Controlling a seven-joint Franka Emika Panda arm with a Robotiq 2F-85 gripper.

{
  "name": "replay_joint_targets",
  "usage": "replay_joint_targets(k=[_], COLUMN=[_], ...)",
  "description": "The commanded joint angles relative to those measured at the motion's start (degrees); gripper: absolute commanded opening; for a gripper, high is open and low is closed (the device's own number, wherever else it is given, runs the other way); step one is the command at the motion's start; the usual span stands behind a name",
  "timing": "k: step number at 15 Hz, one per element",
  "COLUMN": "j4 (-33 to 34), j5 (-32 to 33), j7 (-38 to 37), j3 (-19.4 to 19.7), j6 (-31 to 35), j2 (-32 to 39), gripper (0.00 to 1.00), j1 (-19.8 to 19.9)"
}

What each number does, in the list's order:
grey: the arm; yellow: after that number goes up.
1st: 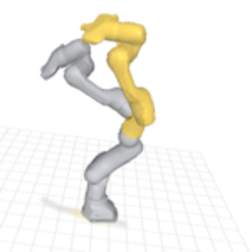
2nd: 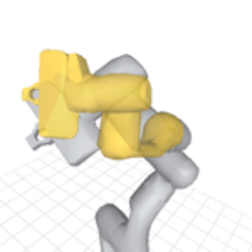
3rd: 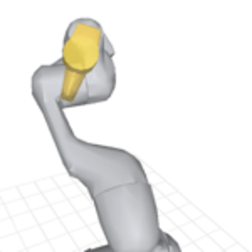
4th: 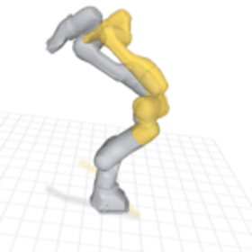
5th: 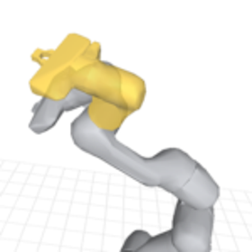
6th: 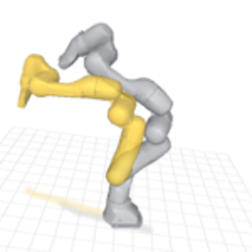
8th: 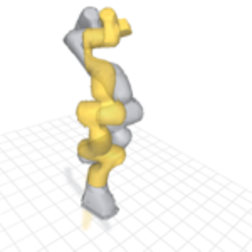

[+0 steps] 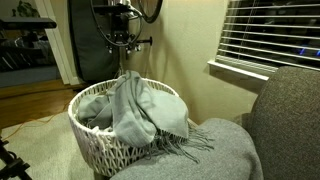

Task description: Put the fleece inside the basket

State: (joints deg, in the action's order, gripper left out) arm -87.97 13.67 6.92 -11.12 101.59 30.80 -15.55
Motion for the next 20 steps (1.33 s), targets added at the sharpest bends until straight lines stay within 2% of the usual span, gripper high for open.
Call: replay_joint_targets(k=[1, 3, 11, 20], j4=[-0.92, -2.11, -8.04, -22.72], j5=[-0.78, -1.19, -4.90, -7.00], j7=[-0.08, -0.59, -4.77, -11.13], j3=[1.12, 1.59, 2.87, 4.89], j6=[-0.94, -0.19, 2.76, 13.01], j2=[-0.80, -1.30, -3.60, -9.39], gripper=[0.97, 1.00, 1.00, 1.00], j1=[0.49, 1.18, 3.56, 6.24])
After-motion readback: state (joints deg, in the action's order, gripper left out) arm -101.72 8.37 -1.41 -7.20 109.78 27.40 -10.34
